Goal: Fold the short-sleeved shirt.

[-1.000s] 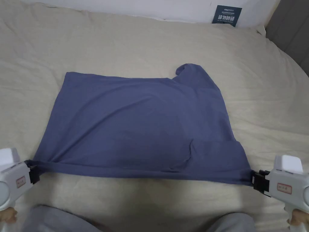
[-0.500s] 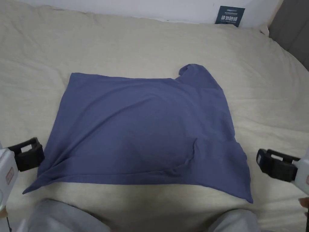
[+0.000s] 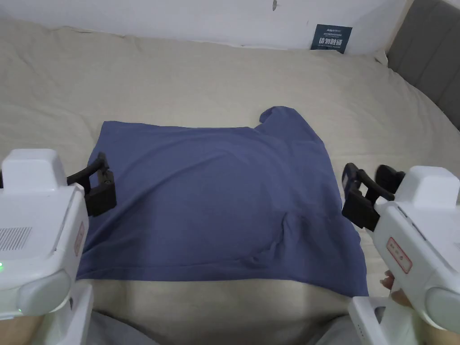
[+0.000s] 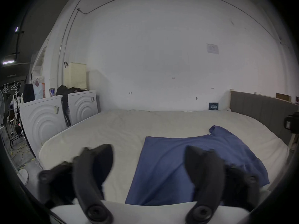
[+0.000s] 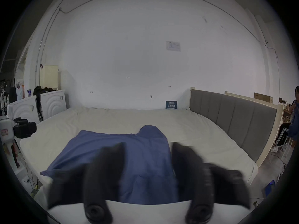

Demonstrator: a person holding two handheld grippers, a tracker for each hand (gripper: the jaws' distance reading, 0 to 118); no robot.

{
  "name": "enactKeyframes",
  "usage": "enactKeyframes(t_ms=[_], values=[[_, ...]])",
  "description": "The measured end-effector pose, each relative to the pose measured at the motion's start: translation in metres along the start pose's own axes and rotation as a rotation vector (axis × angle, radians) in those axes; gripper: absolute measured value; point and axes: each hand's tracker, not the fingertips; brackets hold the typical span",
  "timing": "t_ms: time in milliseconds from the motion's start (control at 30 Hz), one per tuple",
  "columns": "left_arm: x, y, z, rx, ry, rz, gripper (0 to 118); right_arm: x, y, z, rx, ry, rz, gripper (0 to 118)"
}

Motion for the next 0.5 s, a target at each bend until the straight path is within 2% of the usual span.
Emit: enactKeyframes(t_ms=[67, 100, 133, 167, 200, 500], values=[[0.005, -0.001, 0.002, 0.002, -0.010, -0.022, 63, -0.005, 0.001, -0.002, -0.001, -0.003, -0.007, 21], [0.008, -0.001, 0.003, 0.001, -0.016, -0.039, 39, -0.005, 0.001, -0.002, 0.000, 0.001, -0.014, 14], [0.010, -0.001, 0.004, -0.003, -0.022, -0.056, 22, -0.005, 0.001, -0.002, -0.005, 0.009, -0.023, 9], [0.011, -0.002, 0.005, -0.002, -0.021, -0.065, 8, -0.005, 0.001, -0.002, -0.007, 0.013, -0.035, 3], [0.012, -0.003, 0.006, 0.002, -0.025, -0.070, 0, -0.005, 0.001, -0.001, -0.007, 0.013, -0.041, 2], [-0.003, -0.005, 0.000, -0.089, -0.076, -0.004, 0, -0.007, 0.000, -0.003, -0.033, 0.025, -0.053, 1]])
